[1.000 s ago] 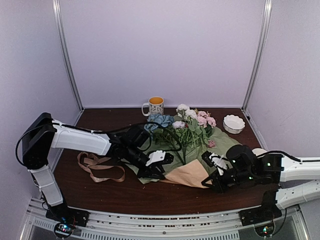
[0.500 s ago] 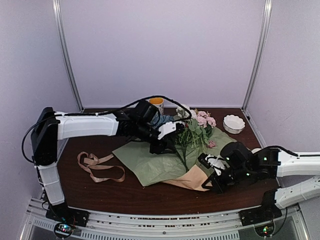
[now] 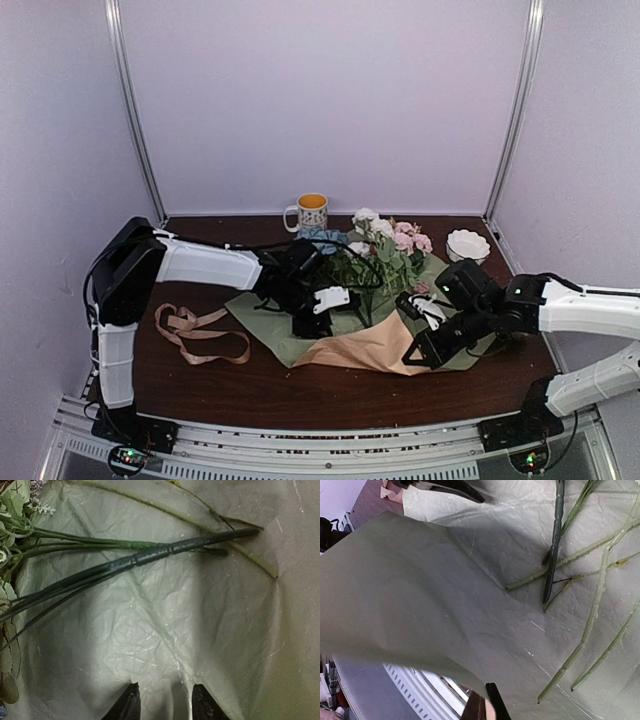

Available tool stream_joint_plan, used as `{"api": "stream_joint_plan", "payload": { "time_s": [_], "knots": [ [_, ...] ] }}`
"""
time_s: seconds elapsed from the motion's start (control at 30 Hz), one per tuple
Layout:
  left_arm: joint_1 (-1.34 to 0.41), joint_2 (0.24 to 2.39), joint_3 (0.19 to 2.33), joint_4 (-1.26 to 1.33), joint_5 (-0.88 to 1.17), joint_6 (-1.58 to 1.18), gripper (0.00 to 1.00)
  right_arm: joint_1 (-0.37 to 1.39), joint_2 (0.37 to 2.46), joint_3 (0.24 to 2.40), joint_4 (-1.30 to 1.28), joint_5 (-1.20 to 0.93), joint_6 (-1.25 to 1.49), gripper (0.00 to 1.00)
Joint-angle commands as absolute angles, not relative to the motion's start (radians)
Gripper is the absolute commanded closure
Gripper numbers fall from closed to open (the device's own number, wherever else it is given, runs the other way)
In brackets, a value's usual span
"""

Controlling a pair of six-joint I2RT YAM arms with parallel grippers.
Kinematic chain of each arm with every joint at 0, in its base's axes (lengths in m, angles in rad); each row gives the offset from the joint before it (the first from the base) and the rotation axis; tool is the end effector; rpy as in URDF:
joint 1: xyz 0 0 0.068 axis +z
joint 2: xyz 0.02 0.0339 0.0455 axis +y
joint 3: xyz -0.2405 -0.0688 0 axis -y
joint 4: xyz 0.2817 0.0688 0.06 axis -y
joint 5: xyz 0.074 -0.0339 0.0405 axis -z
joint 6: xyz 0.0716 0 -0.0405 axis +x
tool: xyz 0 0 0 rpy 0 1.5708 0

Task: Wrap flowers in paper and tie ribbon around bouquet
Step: Fold the one-fourth-folded wrapping paper at the center of the board.

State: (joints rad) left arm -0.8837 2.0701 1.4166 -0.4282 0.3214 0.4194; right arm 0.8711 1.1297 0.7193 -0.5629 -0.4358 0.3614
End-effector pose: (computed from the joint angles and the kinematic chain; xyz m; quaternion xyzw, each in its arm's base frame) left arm 0.2755 -0.3715 0.0757 0.6116 0.7381 -0.2061 0.1969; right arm 0.1557 0.2319 0.1588 -0.2968 0.8869 0.3347 0.1151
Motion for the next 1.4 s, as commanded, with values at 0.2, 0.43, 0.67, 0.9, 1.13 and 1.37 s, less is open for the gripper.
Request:
{"api": "stream_joint_plan", "payload": {
  "time_s": [0.2,0.43,0.67,0.9,1.13,1.37],
  "knots": [
    [-0.887,1.974,1.588,-0.336,0.466,0.402,0.62,0.861,1.211,0.721,-0.494,-0.47,0.357,1.0],
    [-0.906,2.192,1.876,-0.262,0.514,0.319,0.61,0.861,1.217,0.691,-0.435,-0.491,0.354,1.0],
    [-0.961,2.401,2.075,-0.318,0.444,0.284,0.52,0.872,1.152,0.668,-0.405,-0.557,0.348,1.0],
    [-0.915,2.423,2.03,-0.27,0.435,0.182,0.53,0.875,1.102,0.625,-0.366,-0.545,0.38,1.0],
    [-0.916,2.507,2.204,-0.464,0.407,0.176,0.58,0.858,1.115,0.679,-0.456,-0.426,0.384,1.0],
    [-0.889,2.358,1.98,-0.331,0.449,0.139,0.55,0.789,1.131,0.696,-0.388,-0.338,0.418,1.0]
  ]
}}
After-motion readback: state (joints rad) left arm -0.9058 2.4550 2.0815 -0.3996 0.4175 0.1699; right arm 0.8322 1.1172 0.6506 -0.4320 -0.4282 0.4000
